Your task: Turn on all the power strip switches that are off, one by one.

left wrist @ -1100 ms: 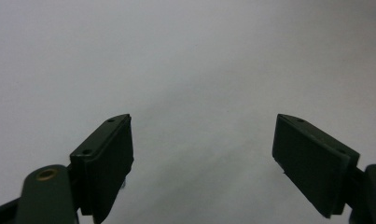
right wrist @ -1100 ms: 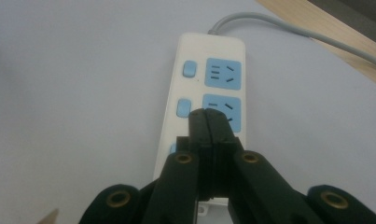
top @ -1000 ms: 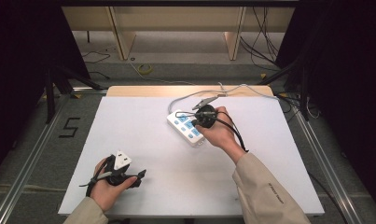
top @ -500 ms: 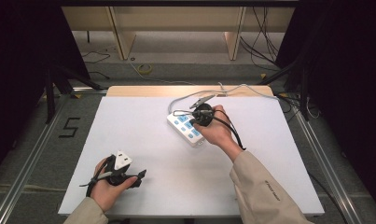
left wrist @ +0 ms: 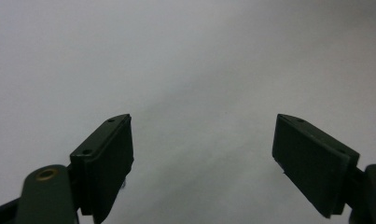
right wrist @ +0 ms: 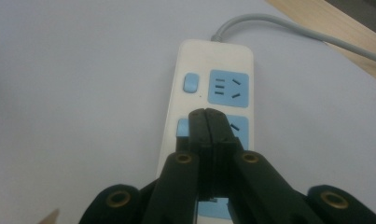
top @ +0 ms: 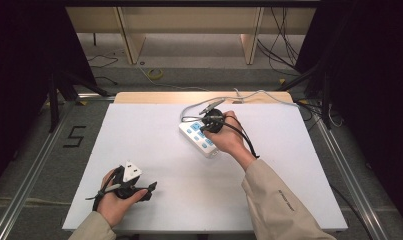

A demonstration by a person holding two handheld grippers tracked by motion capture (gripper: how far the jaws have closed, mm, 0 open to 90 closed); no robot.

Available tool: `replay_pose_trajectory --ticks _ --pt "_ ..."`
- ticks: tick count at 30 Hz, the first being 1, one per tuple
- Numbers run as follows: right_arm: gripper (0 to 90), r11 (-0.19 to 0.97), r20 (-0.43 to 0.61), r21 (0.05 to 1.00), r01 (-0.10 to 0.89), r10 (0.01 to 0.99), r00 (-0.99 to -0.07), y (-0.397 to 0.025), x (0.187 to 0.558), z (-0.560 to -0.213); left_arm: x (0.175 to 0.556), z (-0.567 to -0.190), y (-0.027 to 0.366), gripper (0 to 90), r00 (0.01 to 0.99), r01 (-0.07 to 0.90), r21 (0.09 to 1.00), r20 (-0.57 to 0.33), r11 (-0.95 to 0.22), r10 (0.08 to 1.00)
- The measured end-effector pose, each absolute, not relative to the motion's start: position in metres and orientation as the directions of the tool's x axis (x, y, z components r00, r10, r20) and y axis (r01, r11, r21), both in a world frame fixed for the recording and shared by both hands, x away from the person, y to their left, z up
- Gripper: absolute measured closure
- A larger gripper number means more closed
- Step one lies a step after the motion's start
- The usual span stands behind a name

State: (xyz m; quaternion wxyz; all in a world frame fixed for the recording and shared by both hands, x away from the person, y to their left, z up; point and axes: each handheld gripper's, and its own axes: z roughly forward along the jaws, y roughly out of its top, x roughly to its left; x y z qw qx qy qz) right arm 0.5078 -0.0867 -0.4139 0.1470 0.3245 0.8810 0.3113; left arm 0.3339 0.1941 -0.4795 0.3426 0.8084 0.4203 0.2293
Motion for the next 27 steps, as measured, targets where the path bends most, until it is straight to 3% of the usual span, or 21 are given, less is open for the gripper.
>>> replay_pose_trajectory --ticks 27 --pt "90.0 0.600 -0.049 0.622 0.503 0.671 -0.740 -0.067 0.526 -0.420 0.334 -0.480 0.194 20.3 0.543 0.521 0.748 0.082 -0.412 0.836"
